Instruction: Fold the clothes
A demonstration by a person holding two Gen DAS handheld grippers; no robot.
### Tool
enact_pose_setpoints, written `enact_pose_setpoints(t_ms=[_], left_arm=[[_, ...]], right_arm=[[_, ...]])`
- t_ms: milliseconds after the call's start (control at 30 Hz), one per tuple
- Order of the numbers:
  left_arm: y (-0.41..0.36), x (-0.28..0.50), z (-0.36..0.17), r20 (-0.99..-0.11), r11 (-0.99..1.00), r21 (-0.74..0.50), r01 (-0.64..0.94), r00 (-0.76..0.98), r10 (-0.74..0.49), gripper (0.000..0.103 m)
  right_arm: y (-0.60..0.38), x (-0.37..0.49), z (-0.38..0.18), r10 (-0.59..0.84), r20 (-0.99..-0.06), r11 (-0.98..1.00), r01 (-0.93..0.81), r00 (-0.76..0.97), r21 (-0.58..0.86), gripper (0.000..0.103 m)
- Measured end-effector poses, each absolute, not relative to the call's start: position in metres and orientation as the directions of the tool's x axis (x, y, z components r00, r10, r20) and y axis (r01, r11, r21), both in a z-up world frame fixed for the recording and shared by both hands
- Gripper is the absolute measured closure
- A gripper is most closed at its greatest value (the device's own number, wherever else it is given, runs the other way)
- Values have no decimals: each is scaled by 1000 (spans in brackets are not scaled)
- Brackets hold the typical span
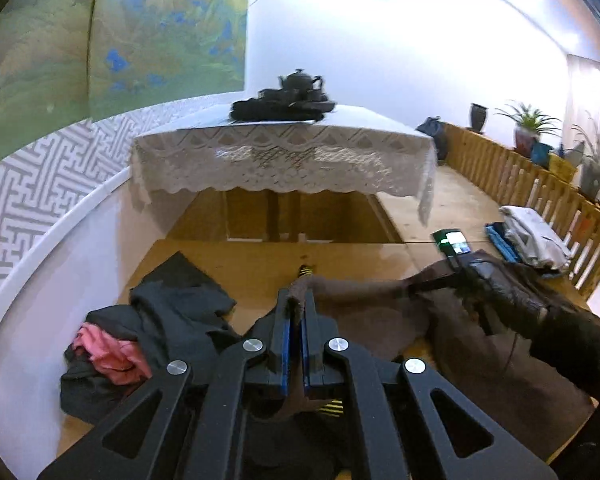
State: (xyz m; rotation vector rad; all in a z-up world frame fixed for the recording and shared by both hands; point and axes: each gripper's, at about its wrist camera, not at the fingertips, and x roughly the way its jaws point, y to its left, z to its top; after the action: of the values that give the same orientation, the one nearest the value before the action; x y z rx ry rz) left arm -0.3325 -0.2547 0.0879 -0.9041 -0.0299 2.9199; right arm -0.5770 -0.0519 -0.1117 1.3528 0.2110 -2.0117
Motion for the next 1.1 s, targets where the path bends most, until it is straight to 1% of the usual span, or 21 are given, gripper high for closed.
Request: enact_pose_setpoints(t_ms=[33, 67, 100, 167, 267, 367, 400, 467, 533, 600, 667, 800, 833, 900, 1100], left_arm=[[-254, -334, 90, -561, -996, -48, -79, -823, 92, 100], [-252, -335, 92, -559, -995, -51, -83, -823, 97, 100], [-251, -336, 93, -557, -995, -55, -87, -824, 103, 100], [-249, -339, 97, -553, -994, -63, -95, -825, 114, 100], [-245, -342, 103, -547, -992, -74, -107, -827, 130, 100], [-242, -346, 108, -540, -989, -85, -119, -829, 146, 100], [-241, -347, 110, -538, -988, -89, -123, -829, 151, 100], [-238, -349, 114, -533, -987, -96, -131, -830, 162, 100], [-217, -335, 124, -517, -979, -74, -187, -832, 198, 100], [-195, -320, 133, -503, -971, -52, -235, -833, 229, 100], [-171, -306, 139, -497, -958, -32, -285, -827, 262, 100], [-126, -284, 140, -515, -923, -44, -383, -783, 349, 100], [-112, -277, 133, -533, -910, -52, -412, -759, 375, 100], [-84, -264, 119, -567, -880, -71, -470, -707, 423, 100], [1, -225, 79, -653, -770, -141, -622, -526, 545, 100]], right_arm=[[-49, -579, -109, -457, -860, -749, 619, -226, 235, 97], [-43, -576, -105, -484, -850, -737, 622, -210, 266, 97], [-36, -568, -99, -520, -837, -710, 632, -171, 312, 97], [-27, -547, -93, -547, -832, -649, 677, -100, 346, 97], [-29, -517, -103, -517, -856, -596, 723, -11, 350, 97], [-41, -511, -123, -462, -887, -619, 724, -23, 304, 97], [-45, -512, -128, -457, -889, -630, 719, -38, 293, 99], [-46, -516, -132, -464, -885, -639, 706, -38, 305, 99], [-39, -523, -134, -496, -868, -642, 670, 6, 371, 96], [-23, -535, -136, -556, -828, -639, 598, 75, 483, 96], [-6, -548, -138, -609, -787, -640, 521, 103, 564, 96], [8, -562, -154, -622, -770, -654, 447, 141, 610, 97], [10, -562, -158, -627, -764, -651, 438, 152, 621, 98], [10, -562, -157, -614, -776, -661, 442, 145, 606, 98], [7, -557, -141, -494, -866, -717, 527, 78, 456, 95]])
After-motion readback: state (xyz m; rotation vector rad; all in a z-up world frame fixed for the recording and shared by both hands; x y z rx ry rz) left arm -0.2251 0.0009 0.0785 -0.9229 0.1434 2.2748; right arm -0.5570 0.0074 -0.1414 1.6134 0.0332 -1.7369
